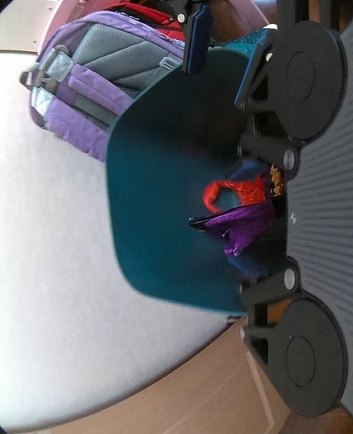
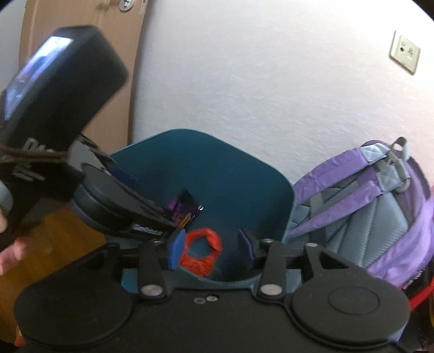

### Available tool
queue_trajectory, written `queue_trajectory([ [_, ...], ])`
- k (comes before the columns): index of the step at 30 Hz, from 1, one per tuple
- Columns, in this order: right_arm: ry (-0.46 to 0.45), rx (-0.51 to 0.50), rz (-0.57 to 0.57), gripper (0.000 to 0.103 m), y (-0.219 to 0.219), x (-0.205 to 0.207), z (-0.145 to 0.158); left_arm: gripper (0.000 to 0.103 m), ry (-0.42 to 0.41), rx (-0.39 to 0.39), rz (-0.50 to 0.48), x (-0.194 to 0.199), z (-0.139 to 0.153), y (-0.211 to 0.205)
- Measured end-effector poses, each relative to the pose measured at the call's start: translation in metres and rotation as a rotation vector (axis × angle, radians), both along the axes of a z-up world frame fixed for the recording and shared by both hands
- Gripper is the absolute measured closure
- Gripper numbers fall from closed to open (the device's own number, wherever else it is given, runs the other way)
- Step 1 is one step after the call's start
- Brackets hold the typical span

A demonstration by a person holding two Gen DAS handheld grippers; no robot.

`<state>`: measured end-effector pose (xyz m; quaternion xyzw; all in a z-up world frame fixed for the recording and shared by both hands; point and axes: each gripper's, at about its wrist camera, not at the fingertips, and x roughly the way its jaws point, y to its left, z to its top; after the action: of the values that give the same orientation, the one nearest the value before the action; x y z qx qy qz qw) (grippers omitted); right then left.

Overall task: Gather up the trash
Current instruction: 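Open both tools over the wastebasket, dropping chip bag and red bag, then lower both tools back to the trash pile on the floor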

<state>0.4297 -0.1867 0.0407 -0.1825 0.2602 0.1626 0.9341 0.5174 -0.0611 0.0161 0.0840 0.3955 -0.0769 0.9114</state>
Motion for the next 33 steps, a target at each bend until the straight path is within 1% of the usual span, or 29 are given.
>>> queue_trajectory([
  [5,-0.016,0.040,0.000,0.054,-0.007,-0.025,0.015,0.037,-0.044,-0.024,-0.001,-0.025,0.023,0.011],
  [9,-0.035,0.068,-0.003,0.051,-0.011,-0.050,0.028,0.030,-0.094,-0.030,0.004,-0.047,0.045,0.009],
  [14,-0.064,0.110,-0.001,0.047,-0.011,-0.090,0.043,0.030,-0.150,-0.035,0.004,-0.086,0.069,0.019],
  [18,-0.072,0.135,0.007,0.042,-0.009,-0.118,0.048,0.030,-0.183,-0.027,0.002,-0.124,0.082,0.021],
  [22,-0.082,0.149,0.019,0.039,-0.004,-0.144,0.049,0.029,-0.203,-0.020,0.003,-0.160,0.088,0.023],
  [23,-0.082,0.158,0.021,0.038,-0.002,-0.152,0.050,0.026,-0.206,-0.021,0.005,-0.169,0.089,0.024],
  [25,-0.081,0.180,0.024,0.031,-0.001,-0.165,0.049,0.024,-0.211,-0.026,0.003,-0.186,0.090,0.027],
  [33,-0.075,0.259,0.062,0.016,0.006,-0.221,0.037,0.024,-0.209,-0.049,0.005,-0.245,0.078,0.050],
])
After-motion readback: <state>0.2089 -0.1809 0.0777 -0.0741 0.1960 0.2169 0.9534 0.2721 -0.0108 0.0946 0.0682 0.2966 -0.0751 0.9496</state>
